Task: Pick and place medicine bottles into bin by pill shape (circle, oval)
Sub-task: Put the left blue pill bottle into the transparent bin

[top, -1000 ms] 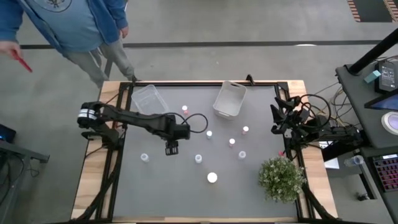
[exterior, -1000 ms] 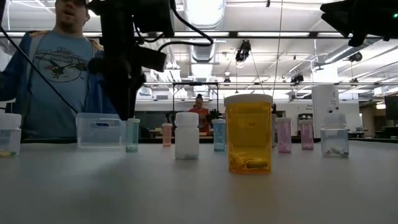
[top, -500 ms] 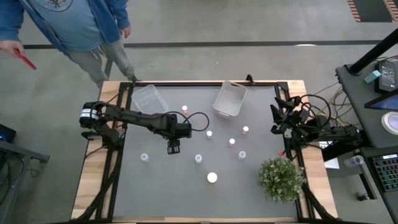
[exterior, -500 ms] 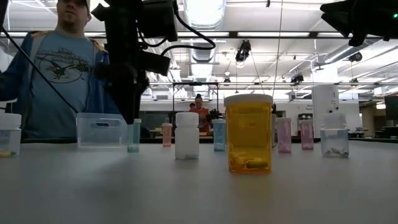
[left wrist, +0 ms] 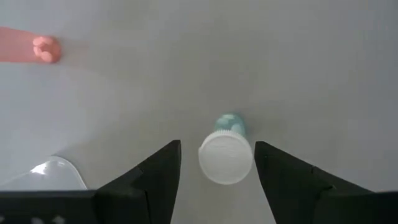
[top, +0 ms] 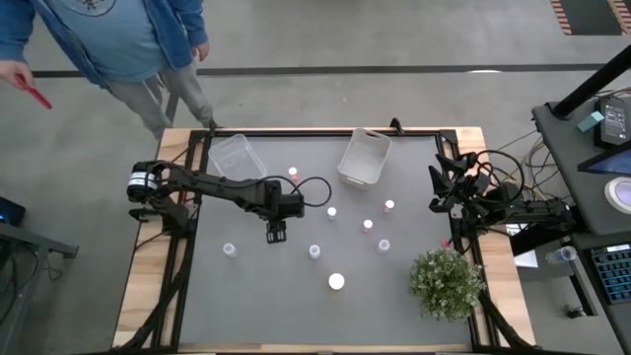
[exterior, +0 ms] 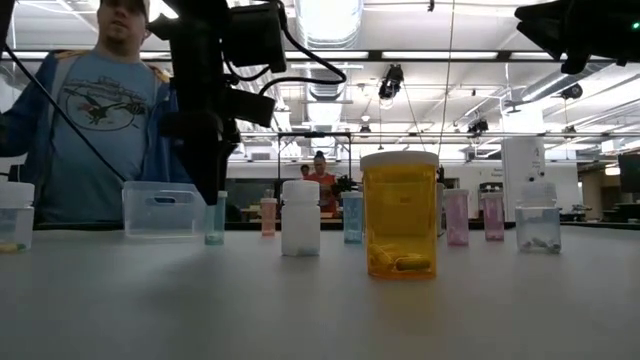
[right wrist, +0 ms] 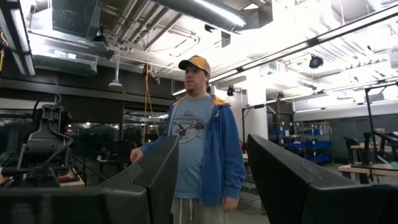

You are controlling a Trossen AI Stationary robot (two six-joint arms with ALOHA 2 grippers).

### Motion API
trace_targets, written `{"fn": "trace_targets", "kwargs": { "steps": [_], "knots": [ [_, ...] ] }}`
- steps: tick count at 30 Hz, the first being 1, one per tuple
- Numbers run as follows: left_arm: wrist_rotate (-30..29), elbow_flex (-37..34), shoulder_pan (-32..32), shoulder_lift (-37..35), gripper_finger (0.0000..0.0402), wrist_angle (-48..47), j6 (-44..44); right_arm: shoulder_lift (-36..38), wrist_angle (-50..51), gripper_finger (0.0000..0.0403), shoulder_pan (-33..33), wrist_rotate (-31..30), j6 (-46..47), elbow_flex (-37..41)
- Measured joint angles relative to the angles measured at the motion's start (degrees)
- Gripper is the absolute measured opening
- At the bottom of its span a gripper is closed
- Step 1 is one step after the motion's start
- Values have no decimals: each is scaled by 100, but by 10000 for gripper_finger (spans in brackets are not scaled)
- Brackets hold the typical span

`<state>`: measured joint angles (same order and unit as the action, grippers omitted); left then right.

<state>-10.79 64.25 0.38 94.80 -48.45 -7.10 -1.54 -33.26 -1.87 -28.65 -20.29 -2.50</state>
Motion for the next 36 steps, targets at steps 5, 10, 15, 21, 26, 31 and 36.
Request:
{"fn": "trace_targets", "kwargs": {
  "steps": [5,10,15,21,26,31,36],
  "knots": [
    [0,-10,0,0,146,2,-1,-2,0,183,2,-2,4,0],
    [0,-15,0,0,92,-2,0,-2,0,183,2,-2,4,0],
    [0,-15,0,-21,89,-3,0,-2,0,183,1,-2,12,0],
    [-2,145,0,-232,105,-325,65,-2,0,183,0,-2,13,0],
    [-62,412,84,-668,99,-553,342,-2,17,183,1,-4,24,0],
    [-97,650,344,-1261,99,-919,498,-2,41,183,1,-100,35,0],
    [-190,789,864,-1789,99,-1189,600,-2,173,183,2,-308,14,0]
  ]
}}
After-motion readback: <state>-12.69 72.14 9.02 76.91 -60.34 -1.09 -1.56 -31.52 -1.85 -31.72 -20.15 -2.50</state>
